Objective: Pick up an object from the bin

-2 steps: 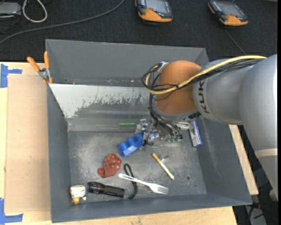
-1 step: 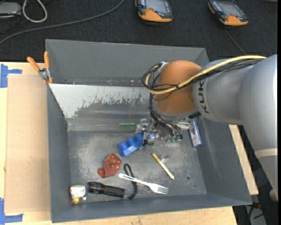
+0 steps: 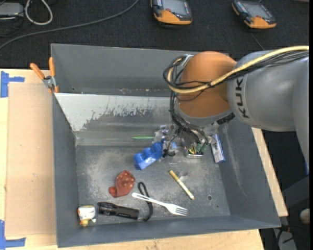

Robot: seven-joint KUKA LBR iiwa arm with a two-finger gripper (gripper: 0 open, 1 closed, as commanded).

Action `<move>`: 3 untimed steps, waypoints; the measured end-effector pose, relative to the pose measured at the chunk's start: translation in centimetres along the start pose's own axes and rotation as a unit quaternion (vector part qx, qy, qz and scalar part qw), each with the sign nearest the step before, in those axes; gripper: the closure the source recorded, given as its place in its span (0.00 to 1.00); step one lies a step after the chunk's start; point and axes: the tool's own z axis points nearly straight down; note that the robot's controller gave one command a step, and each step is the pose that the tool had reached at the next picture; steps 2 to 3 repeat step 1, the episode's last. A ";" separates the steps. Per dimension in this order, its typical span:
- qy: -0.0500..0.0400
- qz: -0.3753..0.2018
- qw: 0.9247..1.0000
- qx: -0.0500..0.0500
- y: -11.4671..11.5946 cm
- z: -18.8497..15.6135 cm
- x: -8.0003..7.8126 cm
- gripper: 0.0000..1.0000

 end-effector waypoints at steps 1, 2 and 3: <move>0.003 0.039 0.999 0.000 0.3 -9.0 1.3 1.00; 0.003 0.039 0.999 0.000 0.3 -9.0 1.3 1.00; 0.003 0.039 0.999 0.000 0.3 -9.0 1.3 1.00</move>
Offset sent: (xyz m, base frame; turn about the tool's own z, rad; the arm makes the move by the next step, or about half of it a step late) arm -0.0139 0.0322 0.1802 0.1024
